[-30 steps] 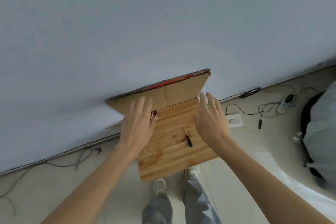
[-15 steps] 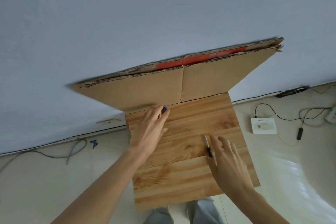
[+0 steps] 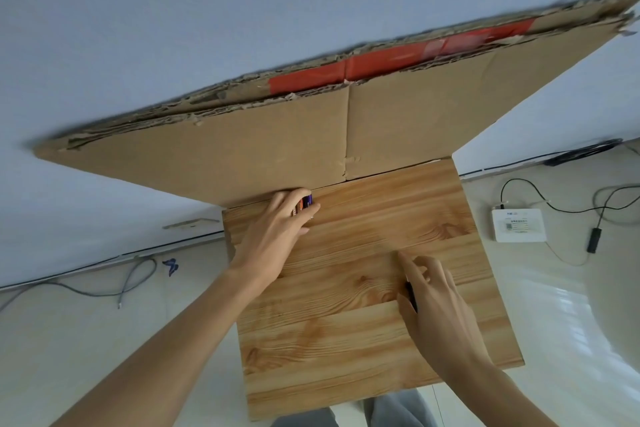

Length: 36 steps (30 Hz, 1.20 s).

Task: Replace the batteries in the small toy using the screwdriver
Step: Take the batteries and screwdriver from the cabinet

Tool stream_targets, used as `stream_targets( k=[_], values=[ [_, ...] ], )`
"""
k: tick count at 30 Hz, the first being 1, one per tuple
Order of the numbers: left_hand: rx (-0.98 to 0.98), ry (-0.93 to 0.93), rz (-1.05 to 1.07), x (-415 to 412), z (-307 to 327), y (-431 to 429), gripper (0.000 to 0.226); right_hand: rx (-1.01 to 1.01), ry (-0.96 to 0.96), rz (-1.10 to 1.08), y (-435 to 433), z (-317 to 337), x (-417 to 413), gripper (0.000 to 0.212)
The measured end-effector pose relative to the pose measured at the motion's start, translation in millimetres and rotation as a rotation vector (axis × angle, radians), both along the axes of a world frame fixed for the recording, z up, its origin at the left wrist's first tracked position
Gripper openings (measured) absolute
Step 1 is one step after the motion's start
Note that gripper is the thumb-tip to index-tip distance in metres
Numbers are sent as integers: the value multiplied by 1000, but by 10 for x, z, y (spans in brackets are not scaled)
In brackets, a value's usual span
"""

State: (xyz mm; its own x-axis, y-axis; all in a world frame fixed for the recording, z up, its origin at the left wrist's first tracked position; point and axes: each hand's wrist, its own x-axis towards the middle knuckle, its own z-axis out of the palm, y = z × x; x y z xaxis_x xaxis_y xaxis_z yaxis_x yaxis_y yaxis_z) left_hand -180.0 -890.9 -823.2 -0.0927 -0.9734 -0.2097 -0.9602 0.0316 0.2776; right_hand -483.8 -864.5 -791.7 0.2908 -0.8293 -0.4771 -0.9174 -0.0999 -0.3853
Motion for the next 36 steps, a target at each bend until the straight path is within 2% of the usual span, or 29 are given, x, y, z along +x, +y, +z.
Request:
stream_targets(
  k=[9, 20, 28, 30, 34, 36],
  values=[
    [-45, 213, 25, 55, -40, 34, 58, -27, -19, -4, 34, -90, -37, 69],
    [-50, 334, 134, 2, -266, 85, 54, -51, -71, -47, 115, -175, -119, 71],
    [-152, 376, 214, -87, -330, 125, 42, -66, -141, -87, 215, -255, -127, 69],
    [-170, 387, 230, -105, -344, 134, 40, -67, -153, -91, 226, -243, -126, 60],
    [-201, 401, 257, -147, -352, 125, 36, -59, -133, -127, 245, -233, -92, 26],
    [-210, 398, 266, -166, -351, 129, 33, -53, -125, -139, 254, -228, -59, 19]
  ],
)
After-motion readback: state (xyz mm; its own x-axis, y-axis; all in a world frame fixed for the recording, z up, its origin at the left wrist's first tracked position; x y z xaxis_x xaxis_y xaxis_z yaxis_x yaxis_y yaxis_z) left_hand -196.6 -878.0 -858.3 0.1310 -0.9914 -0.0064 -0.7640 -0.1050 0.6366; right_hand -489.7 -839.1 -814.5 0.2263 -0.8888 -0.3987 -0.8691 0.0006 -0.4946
